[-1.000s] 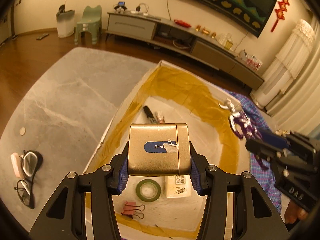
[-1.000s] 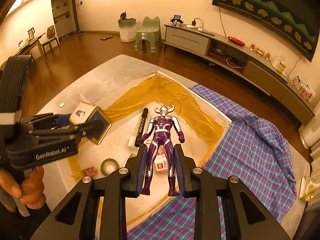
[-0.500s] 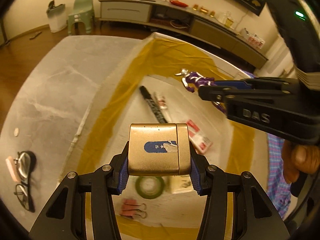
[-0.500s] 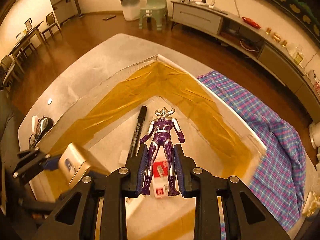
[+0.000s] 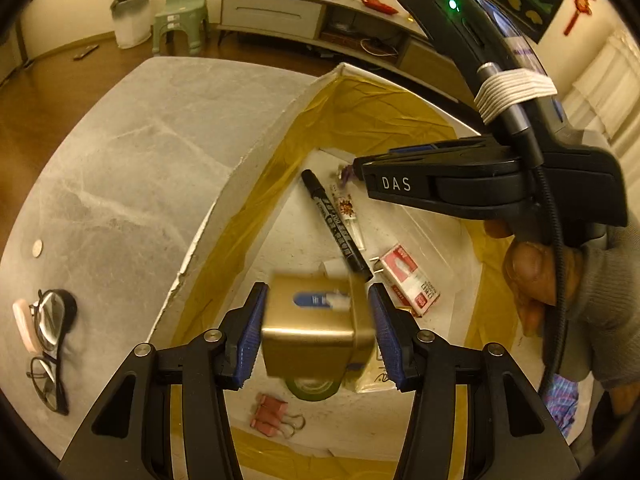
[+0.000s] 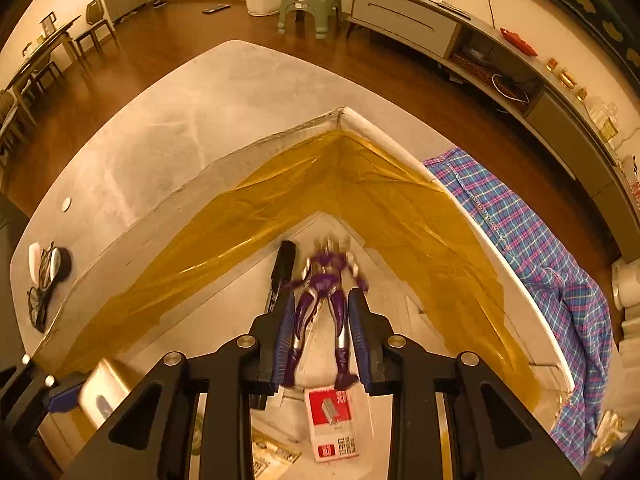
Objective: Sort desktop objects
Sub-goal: 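Open both tools to drop the gold cube and action figure into the box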
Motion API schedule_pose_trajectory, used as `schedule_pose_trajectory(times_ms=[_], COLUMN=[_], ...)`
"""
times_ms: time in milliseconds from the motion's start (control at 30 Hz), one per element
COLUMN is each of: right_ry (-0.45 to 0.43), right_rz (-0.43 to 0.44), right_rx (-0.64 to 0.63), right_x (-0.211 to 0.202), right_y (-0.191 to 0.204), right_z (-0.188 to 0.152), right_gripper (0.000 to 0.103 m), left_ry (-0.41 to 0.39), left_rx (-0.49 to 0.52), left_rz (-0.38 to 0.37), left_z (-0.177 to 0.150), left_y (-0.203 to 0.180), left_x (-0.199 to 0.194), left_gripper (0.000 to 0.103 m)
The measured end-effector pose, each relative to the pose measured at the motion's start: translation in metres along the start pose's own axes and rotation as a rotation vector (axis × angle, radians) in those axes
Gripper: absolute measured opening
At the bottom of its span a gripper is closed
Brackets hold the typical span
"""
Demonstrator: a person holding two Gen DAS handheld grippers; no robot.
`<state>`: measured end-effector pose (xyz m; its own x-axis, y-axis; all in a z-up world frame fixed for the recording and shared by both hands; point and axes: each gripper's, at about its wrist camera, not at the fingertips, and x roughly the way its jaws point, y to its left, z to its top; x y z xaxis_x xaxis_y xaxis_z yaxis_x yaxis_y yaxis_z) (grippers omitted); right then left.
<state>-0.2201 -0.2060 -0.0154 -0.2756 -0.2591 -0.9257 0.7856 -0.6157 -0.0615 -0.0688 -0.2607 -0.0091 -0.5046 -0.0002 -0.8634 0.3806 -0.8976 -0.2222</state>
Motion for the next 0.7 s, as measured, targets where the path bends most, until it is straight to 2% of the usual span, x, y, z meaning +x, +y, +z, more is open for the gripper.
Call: schedule_pose_trajectory(times_ms=[67,200,367,500,567,700], right_ry=[-0.006,-0.004,-0.005,-0.004,-0.008,-0.017], right_rz=[-0.009,-0.011,-0.003,-0.019,-0.058,-0.149], right_rx=[0.006,0.018,-0.005,-0.064,-0.121,-0.263], right_x=[0.0,-0.008,-0.03,-0.059,-0.076,-0.103], right_y=[-0.001,-0.006,-0.009,-0.006,0.001,0.023], right_z=[0.0,-0.008,-0.026,-0.059,-0.079,-0.122], right_gripper=[0.044,0.045,0.052,0.056,0.06,0.061], left_ry=[-0.001,-0.004,-0.025,-0.082,-0.109,-0.178], left_rx=[-0.008,-0.01,0.001,0.027,0.03,0.01], left_rz=[-0.003,-0.009,-0.004,0.018,0.014,-0.027], left_z=[0.0,-0.001,-0.006,-0.015,-0.022,-0.035], left_y=[0.001,0.001,0.001,0.001,0.0,-0.002], left_x=[-0.001,-0.003,-0.013,-0.03,-0.039,-0.054], left_gripper=[0.054,0.054,0.054,0.054,0.054,0.054])
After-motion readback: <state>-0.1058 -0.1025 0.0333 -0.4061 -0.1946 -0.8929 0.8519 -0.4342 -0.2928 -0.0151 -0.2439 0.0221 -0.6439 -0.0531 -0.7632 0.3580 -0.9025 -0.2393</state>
